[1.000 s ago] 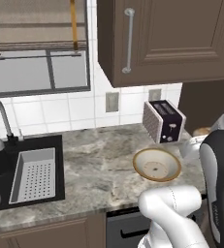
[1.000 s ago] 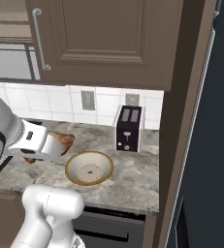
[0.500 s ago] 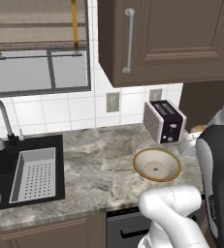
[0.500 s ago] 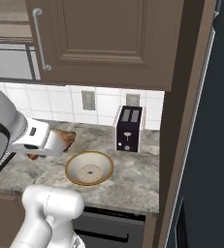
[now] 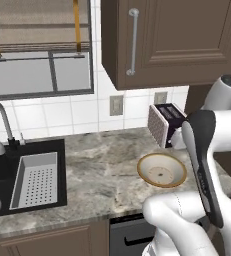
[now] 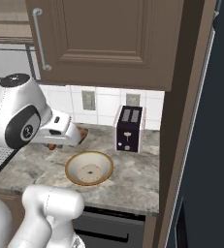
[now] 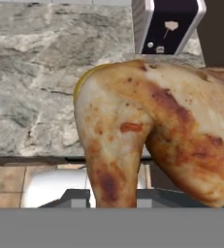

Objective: Take the bell pepper, chicken drumstick, and orange from the freezer and place them in the bowl on the counter.

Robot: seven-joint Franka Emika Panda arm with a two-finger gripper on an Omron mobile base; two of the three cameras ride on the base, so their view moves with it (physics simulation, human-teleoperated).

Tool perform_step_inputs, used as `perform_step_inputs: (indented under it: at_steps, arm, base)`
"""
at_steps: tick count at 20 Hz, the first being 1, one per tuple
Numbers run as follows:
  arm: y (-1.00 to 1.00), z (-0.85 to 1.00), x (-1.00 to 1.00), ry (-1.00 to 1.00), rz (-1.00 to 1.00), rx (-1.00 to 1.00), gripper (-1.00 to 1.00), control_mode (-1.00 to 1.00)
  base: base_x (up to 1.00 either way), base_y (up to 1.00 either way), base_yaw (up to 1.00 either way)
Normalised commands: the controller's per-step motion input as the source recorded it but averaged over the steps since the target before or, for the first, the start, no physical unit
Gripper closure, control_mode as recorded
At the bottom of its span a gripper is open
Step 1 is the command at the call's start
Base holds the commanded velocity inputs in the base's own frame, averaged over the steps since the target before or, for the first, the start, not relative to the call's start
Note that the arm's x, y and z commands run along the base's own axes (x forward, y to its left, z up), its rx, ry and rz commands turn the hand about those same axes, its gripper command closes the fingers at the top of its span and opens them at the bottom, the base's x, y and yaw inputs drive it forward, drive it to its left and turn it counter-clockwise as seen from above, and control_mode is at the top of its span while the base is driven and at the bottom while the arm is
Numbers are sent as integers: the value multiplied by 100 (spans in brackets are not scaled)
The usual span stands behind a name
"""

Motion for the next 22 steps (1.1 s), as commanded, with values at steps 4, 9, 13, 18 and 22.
perform_step_inputs:
  at_steps: [4,9,13,18,22]
  arm:
    - [0,-71,54,1,0,0,100,-100]
    - [0,-72,41,2,0,0,100,-100]
    - [-1,-63,45,7,0,0,100,-100]
    - [-1,-65,37,8,0,0,100,-100]
    - [0,-62,37,8,0,0,100,-100]
  base:
    - [0,0,0]
    - [0,0,0]
    - [0,0,0]
    - [0,0,0]
    - [0,0,0]
